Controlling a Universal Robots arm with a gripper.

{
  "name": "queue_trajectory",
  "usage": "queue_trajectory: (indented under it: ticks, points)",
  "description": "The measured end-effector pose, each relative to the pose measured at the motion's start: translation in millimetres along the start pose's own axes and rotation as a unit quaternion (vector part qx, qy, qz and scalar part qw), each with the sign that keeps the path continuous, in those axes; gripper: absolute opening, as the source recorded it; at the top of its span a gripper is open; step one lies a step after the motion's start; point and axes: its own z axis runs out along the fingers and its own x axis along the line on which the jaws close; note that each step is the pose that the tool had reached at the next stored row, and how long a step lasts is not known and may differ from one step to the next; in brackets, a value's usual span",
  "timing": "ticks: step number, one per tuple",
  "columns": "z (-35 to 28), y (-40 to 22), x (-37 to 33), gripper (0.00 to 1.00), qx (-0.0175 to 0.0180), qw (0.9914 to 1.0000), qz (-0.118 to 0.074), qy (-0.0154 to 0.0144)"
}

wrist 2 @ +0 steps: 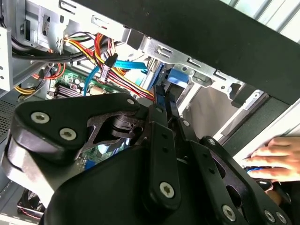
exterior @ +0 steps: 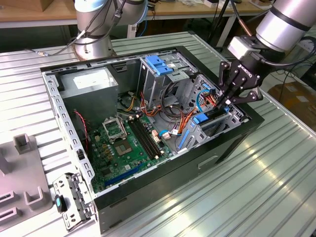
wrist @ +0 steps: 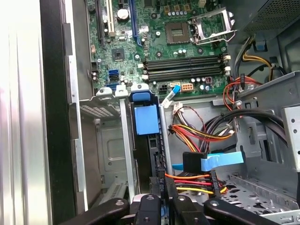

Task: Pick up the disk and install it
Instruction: 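Insert the first disk wire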

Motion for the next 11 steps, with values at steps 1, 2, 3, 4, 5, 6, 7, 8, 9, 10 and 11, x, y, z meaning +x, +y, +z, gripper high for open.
queue_trajectory:
  ticks: [1, 2, 3, 4, 5, 6, 7, 8, 9, 10, 11]
  points:
    - [0.0, 0.0, 0.0, 0.16, -0.0008, 1.00000, 0.000, 0.0002]
    - [-0.1, -0.1, 0.0, 0.16, -0.0014, 1.00000, 0.000, 0.0006]
    - [-0.3, -0.9, 0.0, 0.16, -0.0017, 1.00000, -0.001, 0.0009]
    - [-0.3, -1.8, -0.1, 0.16, -0.0020, 0.99999, -0.002, 0.0010]
    - [-0.4, -2.6, -0.3, 0.16, -0.0022, 0.99999, -0.004, 0.0012]
    - [-0.5, -2.9, -0.4, 0.16, -0.0024, 0.99998, -0.005, 0.0015]
    - [-0.5, -2.9, -0.3, 0.16, -0.0025, 0.99996, -0.008, 0.0019]
    - [-0.4, -2.9, -0.4, 0.16, -0.0028, 0.99992, -0.012, 0.0024]
    - [-0.5, -2.9, -0.6, 0.16, -0.0032, 0.99983, -0.018, 0.0032]
    - [-0.5, -2.9, -0.7, 0.16, -0.0036, 0.99969, -0.024, 0.0041]
    - [-0.4, -2.9, -0.9, 0.16, -0.0039, 0.99944, -0.033, 0.0052]
